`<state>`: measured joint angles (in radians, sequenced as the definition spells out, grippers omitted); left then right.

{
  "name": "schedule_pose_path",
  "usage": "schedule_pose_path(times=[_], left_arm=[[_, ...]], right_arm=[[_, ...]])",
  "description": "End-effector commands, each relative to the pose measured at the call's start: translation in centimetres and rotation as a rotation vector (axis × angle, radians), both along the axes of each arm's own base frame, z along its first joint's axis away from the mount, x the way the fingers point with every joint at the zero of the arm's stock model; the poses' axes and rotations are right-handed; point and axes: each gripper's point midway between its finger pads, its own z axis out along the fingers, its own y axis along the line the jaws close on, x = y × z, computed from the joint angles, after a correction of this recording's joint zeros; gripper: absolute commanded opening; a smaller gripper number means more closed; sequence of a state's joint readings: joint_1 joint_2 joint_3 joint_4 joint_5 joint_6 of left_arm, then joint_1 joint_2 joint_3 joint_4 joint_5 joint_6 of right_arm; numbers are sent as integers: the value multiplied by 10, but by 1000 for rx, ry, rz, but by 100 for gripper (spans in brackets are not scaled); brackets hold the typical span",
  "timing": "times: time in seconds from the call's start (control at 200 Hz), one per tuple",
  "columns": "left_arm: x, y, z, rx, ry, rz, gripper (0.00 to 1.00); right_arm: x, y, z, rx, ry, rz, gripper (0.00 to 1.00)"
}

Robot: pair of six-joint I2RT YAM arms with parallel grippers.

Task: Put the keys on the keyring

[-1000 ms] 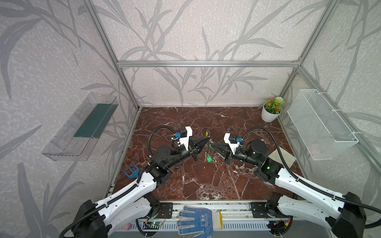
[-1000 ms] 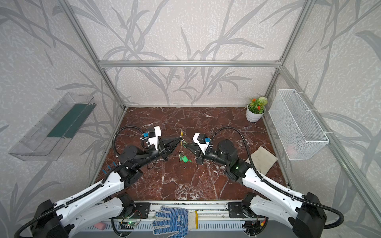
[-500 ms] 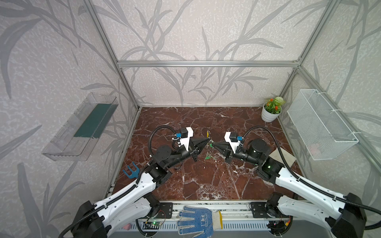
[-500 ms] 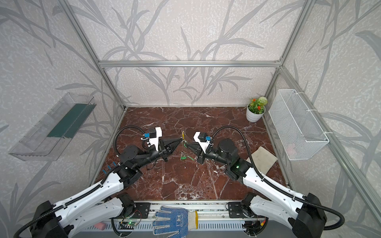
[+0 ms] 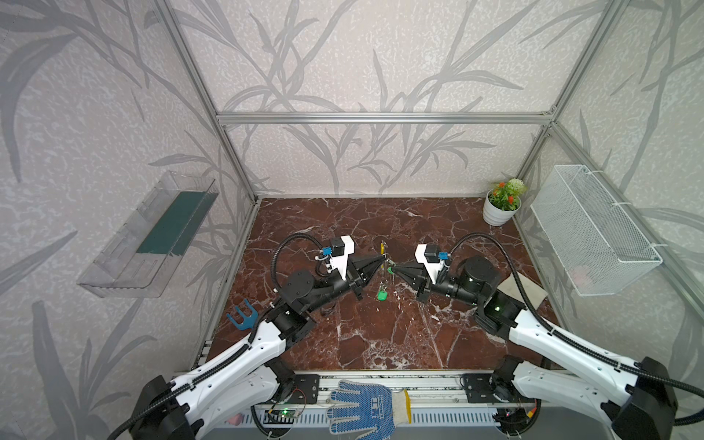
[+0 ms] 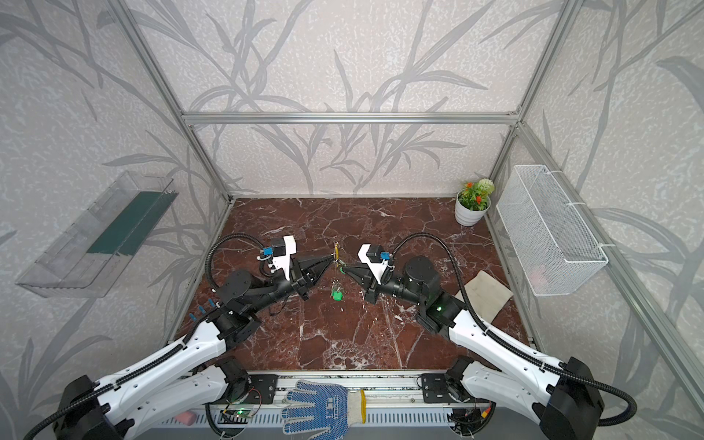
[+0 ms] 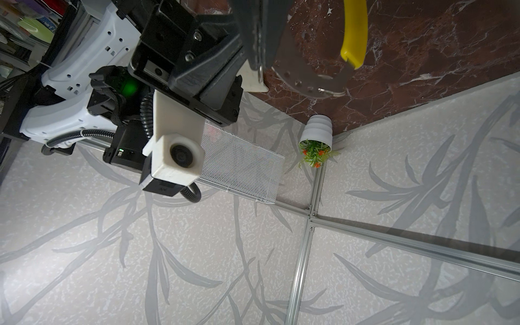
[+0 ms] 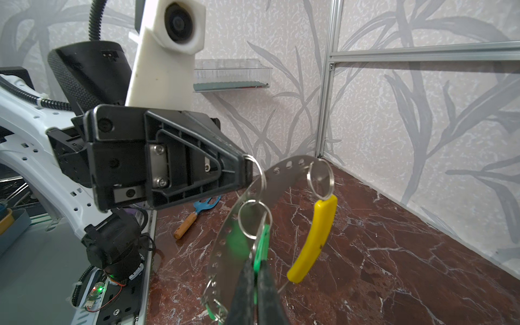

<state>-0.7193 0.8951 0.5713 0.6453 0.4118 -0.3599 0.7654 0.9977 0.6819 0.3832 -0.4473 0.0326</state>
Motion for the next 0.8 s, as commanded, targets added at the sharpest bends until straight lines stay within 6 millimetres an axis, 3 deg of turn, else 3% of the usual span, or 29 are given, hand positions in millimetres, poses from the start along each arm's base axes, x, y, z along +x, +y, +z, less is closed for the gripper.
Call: schedule_pose_path(times=[0.0,0.365,0.575,0.795], left_arm=[[-7,8,22,-73,-63,8,0],[-7,4,22,-92,-63,-14,0],[-4,8,17,-89,-58,18,0],[-1,11,15,-93,-61,45,0]], right_arm=[[-5,3,-6,-13,10,40,0],[-8,13,-18,-49,48,81,0],[4,-6,-9,7,27,-39,23],[13,-30,20,148,41,-87,28]])
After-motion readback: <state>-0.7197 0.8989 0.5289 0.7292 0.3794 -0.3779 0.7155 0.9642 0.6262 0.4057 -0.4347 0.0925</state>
